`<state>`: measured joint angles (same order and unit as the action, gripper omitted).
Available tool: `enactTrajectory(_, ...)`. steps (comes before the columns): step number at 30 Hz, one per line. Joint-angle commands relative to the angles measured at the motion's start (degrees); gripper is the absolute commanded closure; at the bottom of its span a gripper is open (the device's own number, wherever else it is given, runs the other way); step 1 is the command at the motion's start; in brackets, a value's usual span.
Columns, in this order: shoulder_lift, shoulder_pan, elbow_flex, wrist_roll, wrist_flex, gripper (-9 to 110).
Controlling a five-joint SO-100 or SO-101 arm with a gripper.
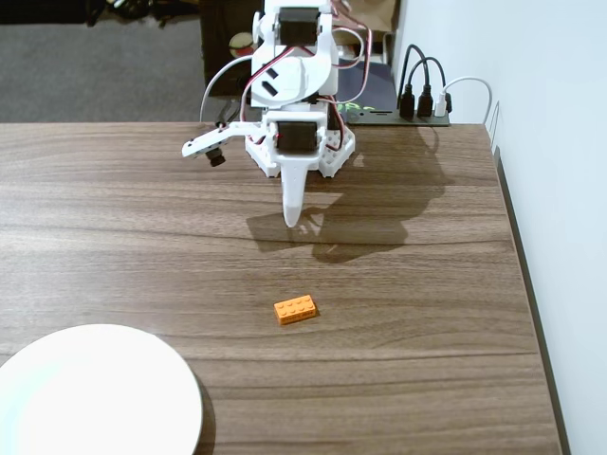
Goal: Grasp a lego block and put it on the plate.
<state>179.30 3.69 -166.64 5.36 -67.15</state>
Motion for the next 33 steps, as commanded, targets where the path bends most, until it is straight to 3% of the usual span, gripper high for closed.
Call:
enactTrajectory(1, -5.89, 1.49, 4.92, 0.35, 3.25, 101)
enactTrajectory(16, -38.06, 6.86, 20.04, 2.64, 13.62, 101)
enactTrajectory(25, -55.46, 9.40, 27.25, 9.93, 19.78, 101)
enactTrajectory(33, -63.72, 6.24, 34.80, 19.07, 17.58, 101)
